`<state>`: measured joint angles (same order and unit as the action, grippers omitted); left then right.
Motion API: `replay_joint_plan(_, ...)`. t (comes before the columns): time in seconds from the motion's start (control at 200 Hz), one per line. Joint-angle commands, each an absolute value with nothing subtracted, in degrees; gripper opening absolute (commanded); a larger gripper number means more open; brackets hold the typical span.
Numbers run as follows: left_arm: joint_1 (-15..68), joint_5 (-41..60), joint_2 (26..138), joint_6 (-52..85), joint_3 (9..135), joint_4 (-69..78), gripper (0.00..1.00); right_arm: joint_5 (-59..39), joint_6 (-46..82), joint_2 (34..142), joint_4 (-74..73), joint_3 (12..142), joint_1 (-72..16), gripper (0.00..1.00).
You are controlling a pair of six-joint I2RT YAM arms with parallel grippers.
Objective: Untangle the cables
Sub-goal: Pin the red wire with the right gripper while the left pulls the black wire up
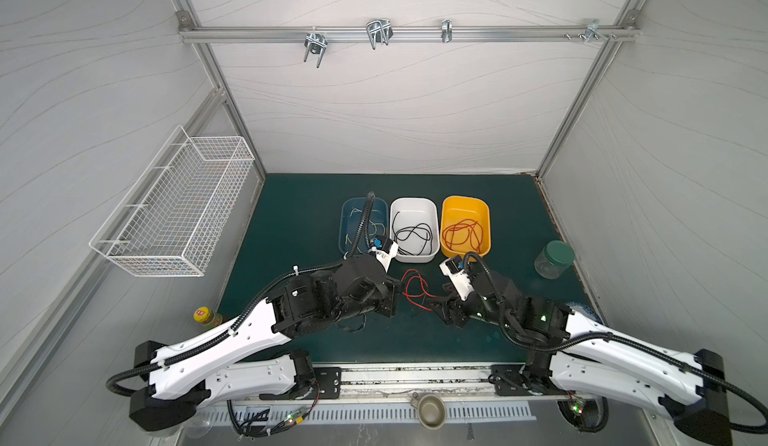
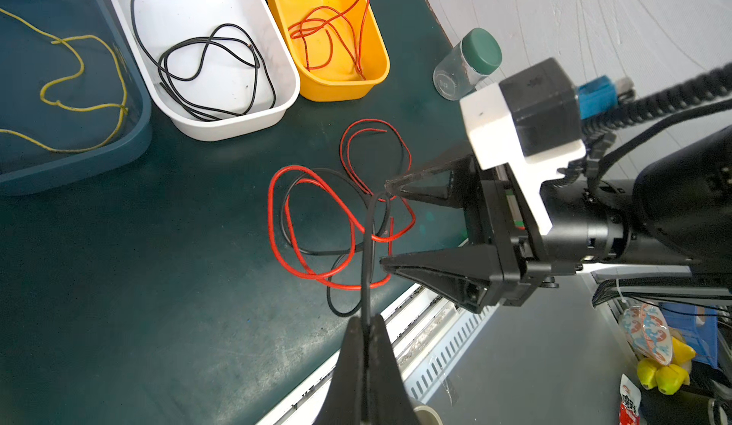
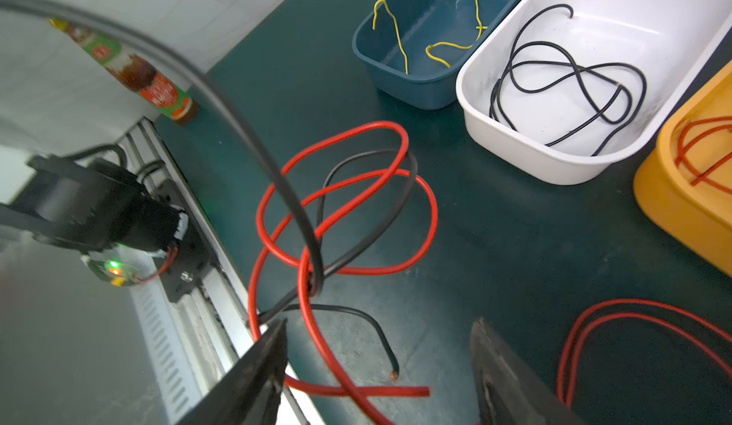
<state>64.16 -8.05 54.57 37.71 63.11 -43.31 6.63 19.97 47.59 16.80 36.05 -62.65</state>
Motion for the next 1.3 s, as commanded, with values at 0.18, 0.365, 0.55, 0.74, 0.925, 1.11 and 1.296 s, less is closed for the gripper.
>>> replay_joint_plan(0.18,64.07,-9.32,51.39,36.91,63.50,-44.09,0.00,4.61,18.61,47.87,12.22,35.19,-63.02,0.22)
replay_joint_plan(0.365,64.01,-12.98,48.61,36.62,64.68,-46.81,0.00,4.41,20.24,47.31,12.52,33.75,-63.02,0.05)
replay_joint_plan(0.55,63.99,-20.88,44.65,36.80,68.05,-53.26,0.00,10.00,24.86,47.98,14.83,30.92,-63.02,0.00)
replay_joint_plan(0.74,63.98,-27.55,39.67,37.02,72.40,-59.30,0.00,14.12,31.28,51.54,16.85,28.42,-62.76,0.00)
replay_joint_plan(0.925,63.98,-28.75,37.61,36.80,76.03,-63.07,0.00,14.36,34.69,55.03,16.00,26.57,-61.95,0.00)
replay_joint_plan(1.11,63.98,-26.56,38.04,35.96,78.53,-64.74,0.00,11.42,37.41,57.85,14.53,24.38,-58.18,0.00)
replay_joint_plan(1.296,63.98,-25.91,40.30,34.79,79.78,-65.58,0.00,9.40,37.30,56.59,15.24,24.52,-56.68,0.00)
